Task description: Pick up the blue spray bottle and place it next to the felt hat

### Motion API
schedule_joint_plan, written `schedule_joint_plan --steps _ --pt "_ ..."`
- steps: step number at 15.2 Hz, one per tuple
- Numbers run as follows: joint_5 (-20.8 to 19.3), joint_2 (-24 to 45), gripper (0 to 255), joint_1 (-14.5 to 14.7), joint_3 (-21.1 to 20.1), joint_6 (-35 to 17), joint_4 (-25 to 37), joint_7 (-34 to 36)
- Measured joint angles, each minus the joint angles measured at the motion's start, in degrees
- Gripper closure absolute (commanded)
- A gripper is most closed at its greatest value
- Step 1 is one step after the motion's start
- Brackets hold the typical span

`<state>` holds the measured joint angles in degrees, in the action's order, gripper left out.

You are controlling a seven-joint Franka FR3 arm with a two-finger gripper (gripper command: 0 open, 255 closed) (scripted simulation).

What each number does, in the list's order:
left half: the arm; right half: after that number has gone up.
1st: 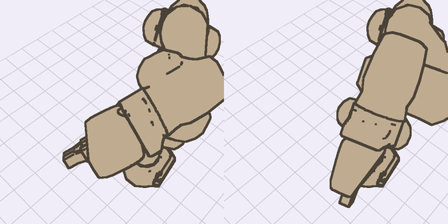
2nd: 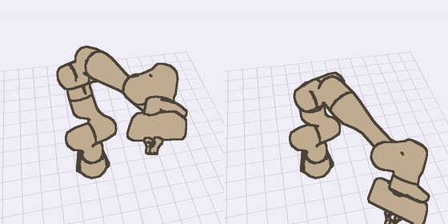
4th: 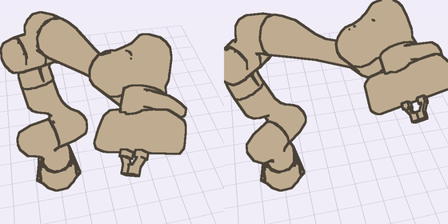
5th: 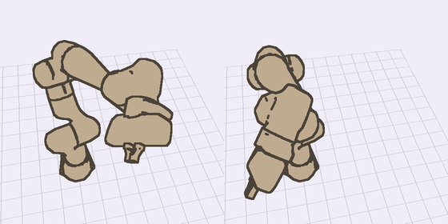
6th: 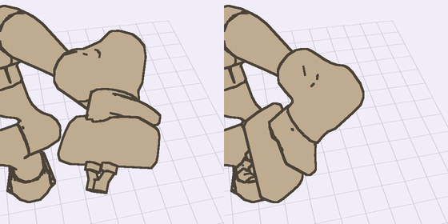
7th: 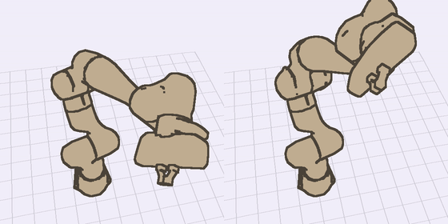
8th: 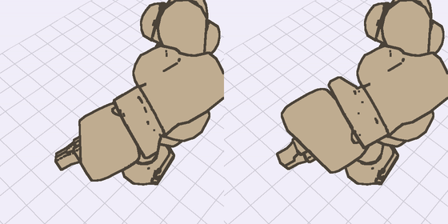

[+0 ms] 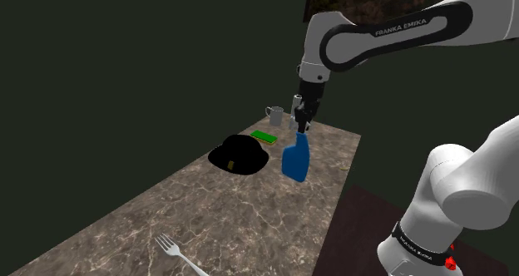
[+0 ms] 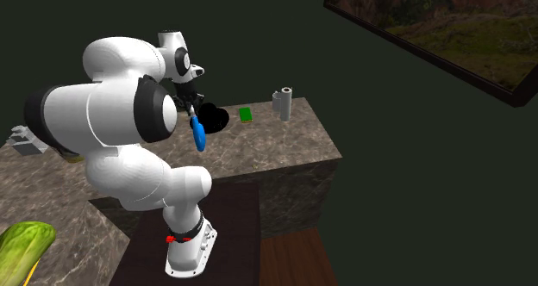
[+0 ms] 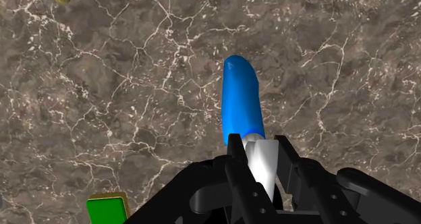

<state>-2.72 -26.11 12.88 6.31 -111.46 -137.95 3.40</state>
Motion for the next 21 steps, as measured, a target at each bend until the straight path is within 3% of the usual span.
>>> schedule_joint_plan --steps 8,14,15,21 --pt "-0.1 1.9 255 0.0 0.3 -6.6 -4.7 -0.1" --pt "-0.1 2.0 255 -0.1 0.4 -7.4 -5.4 -0.1" --pt "-0.1 2.0 0 -0.1 0.4 -7.4 -5.4 -0.1" --pt "-0.1 2.0 0 -0.1 0.4 -7.4 -5.4 -0.1"
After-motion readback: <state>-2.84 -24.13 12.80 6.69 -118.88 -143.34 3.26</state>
